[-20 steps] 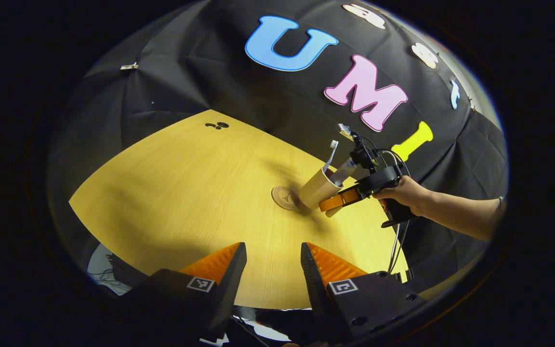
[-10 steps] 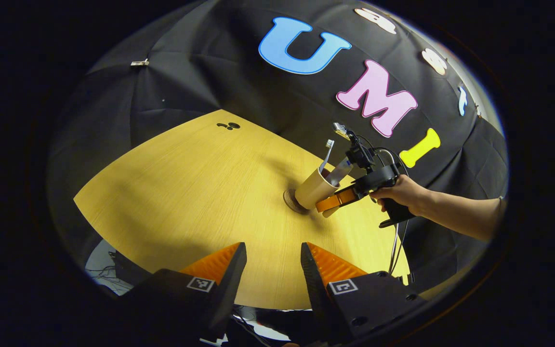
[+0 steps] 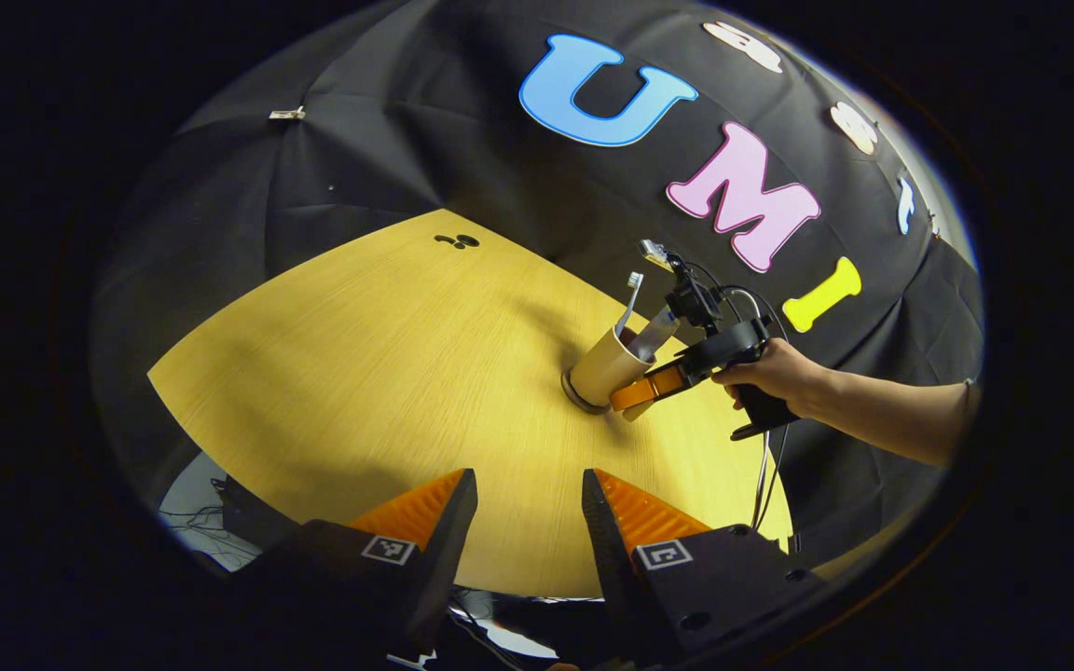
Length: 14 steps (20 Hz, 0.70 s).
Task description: Put the toothbrush and toothpaste on the desktop into the cup, then pick up the cup and place it on the coaster on the desktop.
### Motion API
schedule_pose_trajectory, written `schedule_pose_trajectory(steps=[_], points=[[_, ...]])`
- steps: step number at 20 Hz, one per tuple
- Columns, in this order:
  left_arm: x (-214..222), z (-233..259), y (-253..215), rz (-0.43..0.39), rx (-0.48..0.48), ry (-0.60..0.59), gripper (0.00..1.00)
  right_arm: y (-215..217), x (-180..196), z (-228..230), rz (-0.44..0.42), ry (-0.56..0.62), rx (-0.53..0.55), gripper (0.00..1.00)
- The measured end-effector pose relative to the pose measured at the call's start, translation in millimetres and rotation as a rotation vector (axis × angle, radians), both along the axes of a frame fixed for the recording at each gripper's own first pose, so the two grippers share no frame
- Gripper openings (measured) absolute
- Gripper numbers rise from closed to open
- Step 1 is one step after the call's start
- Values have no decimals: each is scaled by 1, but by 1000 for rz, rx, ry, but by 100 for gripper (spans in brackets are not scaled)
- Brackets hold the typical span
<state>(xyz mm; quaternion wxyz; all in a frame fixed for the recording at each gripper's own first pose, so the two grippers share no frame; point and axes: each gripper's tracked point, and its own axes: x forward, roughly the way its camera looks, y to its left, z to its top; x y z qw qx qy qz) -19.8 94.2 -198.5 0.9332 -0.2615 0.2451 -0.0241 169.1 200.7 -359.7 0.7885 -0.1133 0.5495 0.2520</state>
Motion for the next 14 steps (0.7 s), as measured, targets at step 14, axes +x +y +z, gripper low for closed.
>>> schedule_pose_trajectory(steps=[14], points=[[7, 10, -7, -20, 15, -14, 71, -8, 6, 24, -17, -79, 34, 59]])
